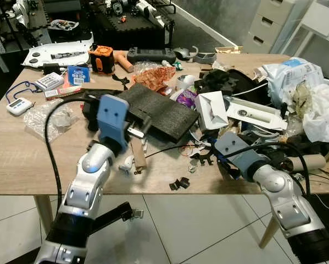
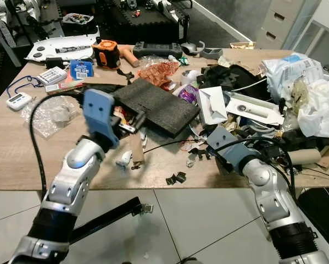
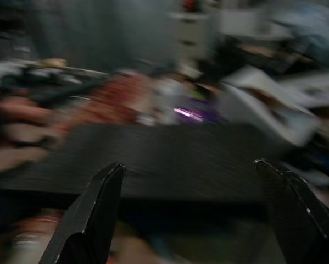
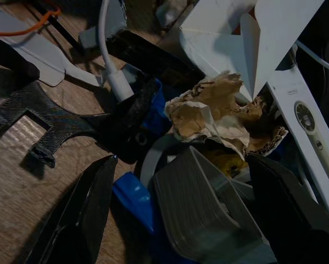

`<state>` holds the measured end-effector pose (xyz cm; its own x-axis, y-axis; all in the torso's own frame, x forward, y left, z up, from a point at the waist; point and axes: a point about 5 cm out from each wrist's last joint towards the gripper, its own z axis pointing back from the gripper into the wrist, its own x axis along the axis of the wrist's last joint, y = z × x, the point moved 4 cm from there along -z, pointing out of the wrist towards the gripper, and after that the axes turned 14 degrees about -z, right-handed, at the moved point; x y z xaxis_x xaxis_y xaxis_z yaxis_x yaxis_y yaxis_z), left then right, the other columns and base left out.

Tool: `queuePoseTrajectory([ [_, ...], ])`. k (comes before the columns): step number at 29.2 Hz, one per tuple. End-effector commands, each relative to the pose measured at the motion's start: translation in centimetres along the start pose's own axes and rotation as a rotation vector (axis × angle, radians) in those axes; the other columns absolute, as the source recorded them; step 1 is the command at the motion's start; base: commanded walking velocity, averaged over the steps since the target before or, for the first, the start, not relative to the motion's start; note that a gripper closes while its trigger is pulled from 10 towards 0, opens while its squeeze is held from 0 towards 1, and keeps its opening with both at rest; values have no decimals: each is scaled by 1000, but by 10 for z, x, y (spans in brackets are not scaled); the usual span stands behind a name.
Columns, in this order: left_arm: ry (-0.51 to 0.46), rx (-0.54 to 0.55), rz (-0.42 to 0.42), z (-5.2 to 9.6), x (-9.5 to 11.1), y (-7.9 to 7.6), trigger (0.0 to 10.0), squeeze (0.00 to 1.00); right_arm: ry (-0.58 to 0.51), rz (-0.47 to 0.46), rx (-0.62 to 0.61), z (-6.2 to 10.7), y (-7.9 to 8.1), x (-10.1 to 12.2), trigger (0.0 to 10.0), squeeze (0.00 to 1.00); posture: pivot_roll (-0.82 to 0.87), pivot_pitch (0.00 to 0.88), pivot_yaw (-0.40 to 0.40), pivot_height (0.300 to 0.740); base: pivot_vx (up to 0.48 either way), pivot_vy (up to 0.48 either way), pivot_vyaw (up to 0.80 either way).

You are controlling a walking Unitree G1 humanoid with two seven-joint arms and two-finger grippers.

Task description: Picking trash to rubbish bin

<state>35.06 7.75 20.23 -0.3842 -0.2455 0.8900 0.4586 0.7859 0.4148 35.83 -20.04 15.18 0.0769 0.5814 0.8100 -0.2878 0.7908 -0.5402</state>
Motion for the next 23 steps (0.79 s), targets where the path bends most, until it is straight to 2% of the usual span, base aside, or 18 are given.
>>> queuePoseTrajectory([
  [1,10,-130,-14,5,-2,-20,10000,0,17,5,24,0,4,-6,10000,0,-37,177,6,740,0,0,0],
  [3,8,-210,-25,8,-1,-34,10000,0,17,0,27,-1,4,-6,10000,0,-37,177,6,740,0,0,0],
  [5,6,-253,-27,9,-1,-42,10000,0,17,-8,31,-1,5,-7,10000,0,-37,177,6,740,0,0,0],
  [8,11,-278,-39,9,-1,-45,10000,0,15,-15,33,-2,5,-7,10000,0,-37,177,6,740,0,0,0],
  [9,20,-294,-52,10,-2,-47,10000,0,12,-22,34,-1,5,-7,7569,0,-38,175,9,740,0,0,0],
  [10,23,-300,-54,10,-3,-47,10000,0,11,-24,34,-1,5,-7,7569,0,-38,175,9,740,0,0,0],
  [11,34,-299,-69,11,-4,-46,10000,0,9,-27,36,-1,6,-6,3882,0,-38,175,9,740,0,0,0],
  [13,47,-295,-89,11,-6,-45,10000,0,7,-31,37,-1,5,-6,3882,0,-38,175,9,740,0,0,0],
  [14,54,-295,-96,11,-8,-45,10000,0,5,-33,37,-1,6,-5,627,0,-41,168,10,740,0,0,0],
  [15,59,-297,-99,12,-8,-44,10000,0,4,-34,37,-1,6,-5,627,0,-41,168,10,740,0,0,0],
  [16,66,-300,-104,12,-10,-44,10000,0,2,-36,37,-1,5,-5,0,0,-41,168,10,740,0,0,0],
  [23,73,-344,-96,16,-11,-50,10000,0,-3,-41,41,-2,6,-4,0,0,-42,159,10,740,0,0,0],
])
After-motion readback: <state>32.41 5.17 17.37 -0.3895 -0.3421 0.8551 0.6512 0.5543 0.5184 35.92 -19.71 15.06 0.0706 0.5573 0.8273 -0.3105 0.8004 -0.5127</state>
